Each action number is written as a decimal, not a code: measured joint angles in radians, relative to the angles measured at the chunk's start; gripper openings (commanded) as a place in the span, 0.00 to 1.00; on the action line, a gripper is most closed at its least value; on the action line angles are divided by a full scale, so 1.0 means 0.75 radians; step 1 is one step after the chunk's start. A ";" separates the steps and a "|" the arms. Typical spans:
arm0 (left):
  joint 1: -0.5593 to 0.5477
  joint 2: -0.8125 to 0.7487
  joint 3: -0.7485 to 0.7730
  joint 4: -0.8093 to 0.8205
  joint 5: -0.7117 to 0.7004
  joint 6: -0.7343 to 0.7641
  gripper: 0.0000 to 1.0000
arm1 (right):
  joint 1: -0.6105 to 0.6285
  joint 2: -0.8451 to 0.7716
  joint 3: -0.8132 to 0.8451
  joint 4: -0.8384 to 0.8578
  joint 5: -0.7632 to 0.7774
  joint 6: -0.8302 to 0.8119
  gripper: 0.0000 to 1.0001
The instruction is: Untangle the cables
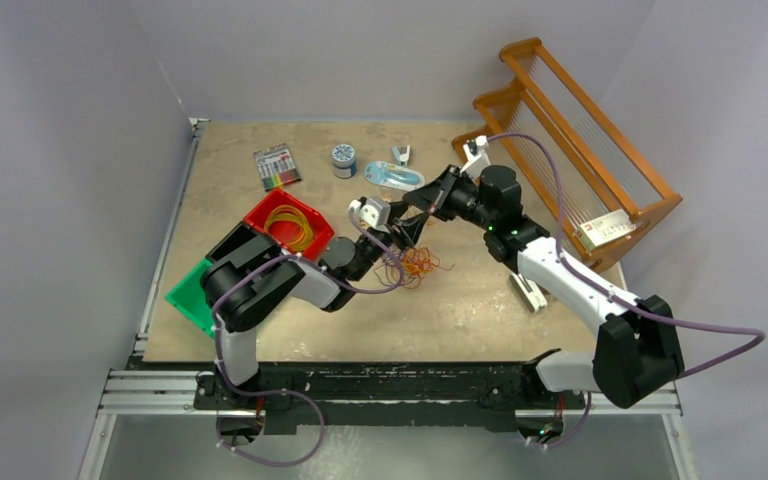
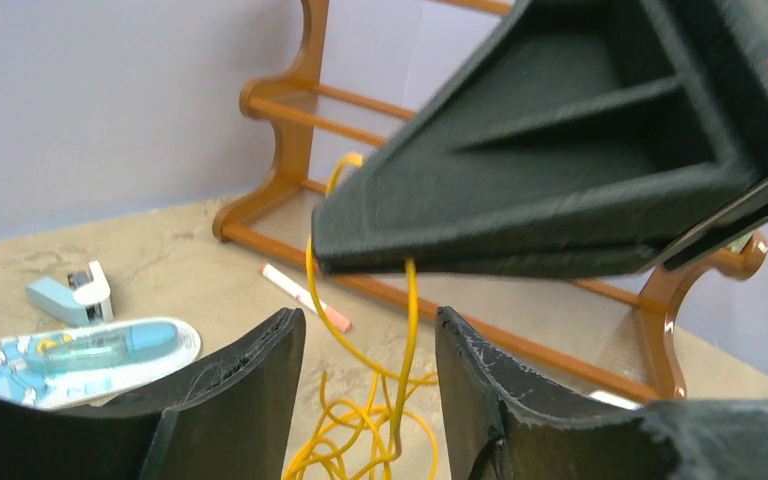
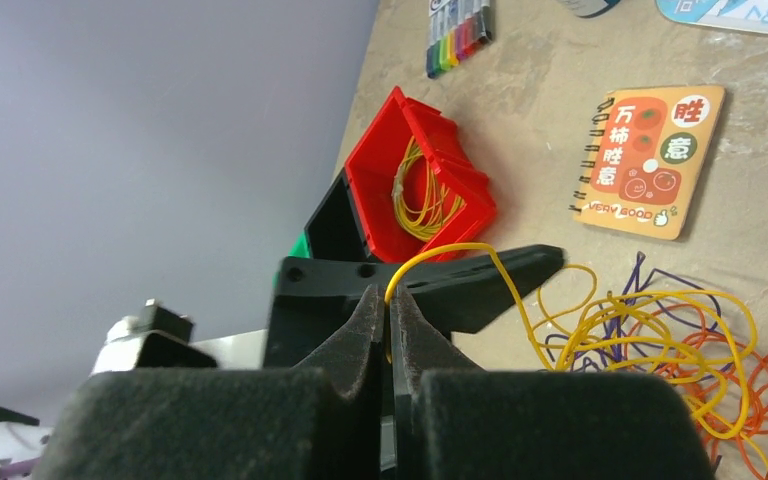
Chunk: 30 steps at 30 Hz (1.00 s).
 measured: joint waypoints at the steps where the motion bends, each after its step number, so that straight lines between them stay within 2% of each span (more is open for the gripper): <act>1: 0.001 0.016 0.002 0.001 0.004 0.000 0.47 | 0.000 0.000 0.002 0.001 -0.010 0.001 0.00; 17: 0.001 0.241 0.033 0.006 0.124 -0.037 0.28 | 0.000 -0.088 0.147 0.002 -0.117 0.031 0.00; 25: 0.001 0.301 0.001 0.008 0.165 -0.054 0.26 | 0.000 -0.097 0.254 -0.005 -0.127 0.031 0.00; 30: 0.001 0.342 -0.041 0.008 0.176 -0.062 0.26 | -0.001 -0.097 0.395 -0.057 -0.123 -0.005 0.00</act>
